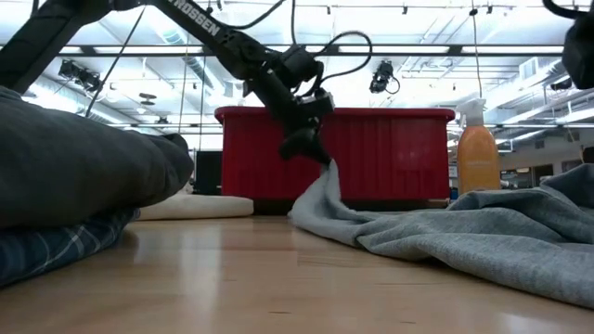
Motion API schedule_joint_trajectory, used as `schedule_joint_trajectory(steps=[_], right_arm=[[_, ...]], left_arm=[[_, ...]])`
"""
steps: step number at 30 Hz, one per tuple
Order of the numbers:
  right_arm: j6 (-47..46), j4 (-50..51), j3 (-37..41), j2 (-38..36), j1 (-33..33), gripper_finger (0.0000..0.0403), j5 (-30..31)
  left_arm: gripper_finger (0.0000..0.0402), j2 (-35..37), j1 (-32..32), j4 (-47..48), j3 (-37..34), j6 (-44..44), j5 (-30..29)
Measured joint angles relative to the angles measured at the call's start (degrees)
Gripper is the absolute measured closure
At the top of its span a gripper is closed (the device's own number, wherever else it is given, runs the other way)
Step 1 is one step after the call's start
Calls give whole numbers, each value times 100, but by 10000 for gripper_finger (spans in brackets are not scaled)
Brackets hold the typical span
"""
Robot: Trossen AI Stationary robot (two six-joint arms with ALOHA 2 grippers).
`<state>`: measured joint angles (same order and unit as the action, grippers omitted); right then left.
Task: Fold Laundry from Bin
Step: Fold the light gray t-shirt
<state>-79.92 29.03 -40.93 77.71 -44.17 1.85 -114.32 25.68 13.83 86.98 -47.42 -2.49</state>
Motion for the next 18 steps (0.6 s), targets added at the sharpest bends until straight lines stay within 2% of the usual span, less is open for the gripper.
schedule_joint_trajectory(steps=[11,18], right_arm=[[-418,-72,0,0,-235,277,-209],[-995,-271,0,0,-235,277,139]], left_arm=[[401,-92,115,-28,-4,233,-229],[400,-92,91,-30,-4,276,-20]])
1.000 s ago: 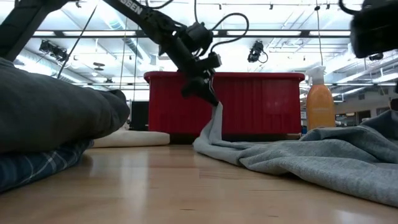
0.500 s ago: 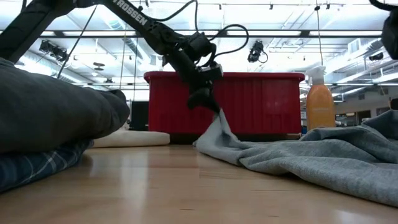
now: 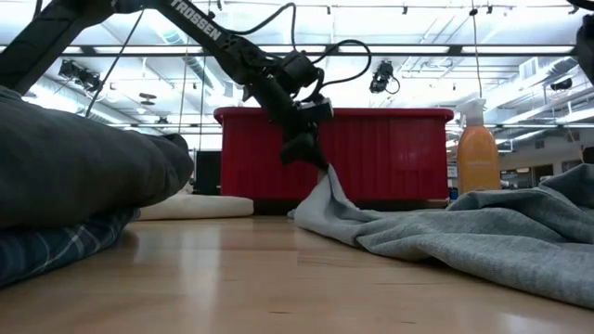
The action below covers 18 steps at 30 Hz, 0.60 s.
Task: Fold Laundry from Bin
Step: Fold the light gray t-shirt
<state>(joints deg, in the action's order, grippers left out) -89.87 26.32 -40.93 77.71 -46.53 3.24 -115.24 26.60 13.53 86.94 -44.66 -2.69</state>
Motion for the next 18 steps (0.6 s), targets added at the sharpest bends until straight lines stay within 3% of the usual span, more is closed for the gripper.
schedule_joint_trajectory(steps=[11,18], right_arm=[[-165,-144,0,0,-2,277,22],[-155,-136,0,0,-2,282,187]], left_arm=[[391,0,-38,-39,0,-252,53],[367,0,-183,-350,0,-247,550]])
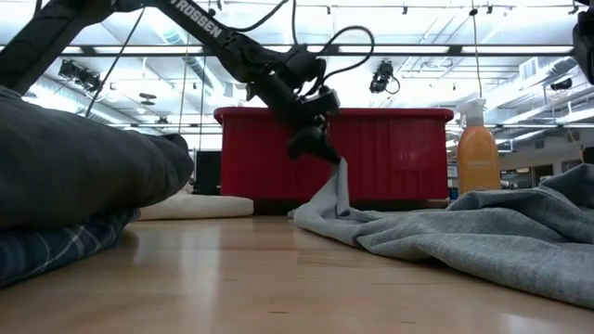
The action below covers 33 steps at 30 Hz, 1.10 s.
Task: Fold Laundry from Bin
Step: Fold the light gray t-shirt
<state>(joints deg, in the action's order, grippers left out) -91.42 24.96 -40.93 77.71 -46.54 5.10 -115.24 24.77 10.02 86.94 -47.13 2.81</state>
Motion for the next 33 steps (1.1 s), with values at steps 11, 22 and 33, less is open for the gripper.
schedule_joint_trajectory(steps=[11,22,33], right_arm=[[-40,-5,0,0,0,296,108],[-57,-92,-4,0,0,311,192],[-52,-505,-4,-1,-5,312,-344]], left_arm=[[329,-16,-167,-555,0,142,13],[168,-31,-175,-380,0,235,-126],[173,516,-436,1778,0,2900,328]])
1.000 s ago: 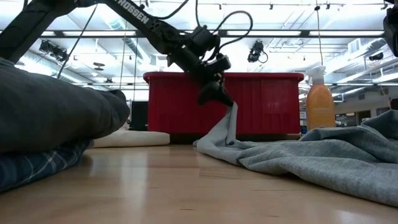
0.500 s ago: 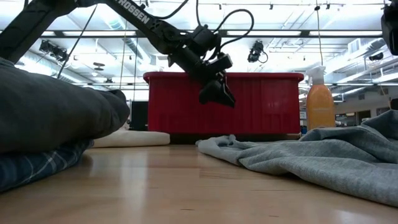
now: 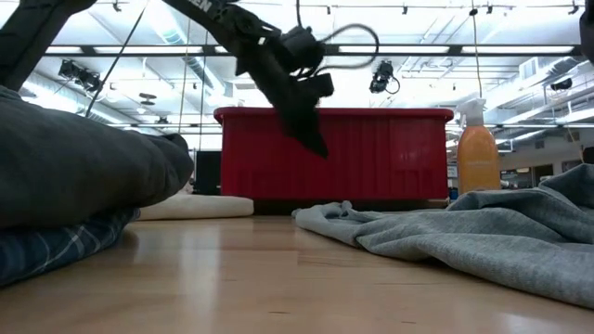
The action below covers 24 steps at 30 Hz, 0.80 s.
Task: Fold Laundry from Bin
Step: Fold the light gray t-shirt
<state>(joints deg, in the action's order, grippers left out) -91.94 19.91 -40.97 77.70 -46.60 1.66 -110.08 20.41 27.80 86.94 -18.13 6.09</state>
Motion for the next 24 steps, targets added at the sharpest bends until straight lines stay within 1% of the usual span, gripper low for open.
schedule_joint_trajectory(steps=[2,4,8,10,12,15,17,20,22,24], right_arm=[[19,-45,-2,-3,-44,312,92],[88,29,-2,-3,-87,312,372],[413,167,-1,-3,-121,312,1296],[619,208,-2,-3,-45,312,1733],[989,227,-2,-3,129,312,1841],[1709,285,-27,-3,533,312,1559],[2295,330,-180,-1,836,312,1339],[3159,396,-455,-3,1216,315,1376],[3574,447,-499,-3,1428,319,1521],[3815,468,-501,1,1633,323,1493]], left_arm=[[181,0,-62,419,0,519,755],[189,0,-123,764,0,881,1265],[203,21,-338,892,0,1455,1381],[209,122,-463,901,-2,1610,1288],[216,308,-601,901,-2,1633,976],[224,559,-807,910,2,1310,289],[229,699,-899,877,-8,960,-77],[236,838,-912,703,-152,651,-225],[241,870,-884,425,-422,681,-244],[245,930,-841,216,-805,821,-267]])
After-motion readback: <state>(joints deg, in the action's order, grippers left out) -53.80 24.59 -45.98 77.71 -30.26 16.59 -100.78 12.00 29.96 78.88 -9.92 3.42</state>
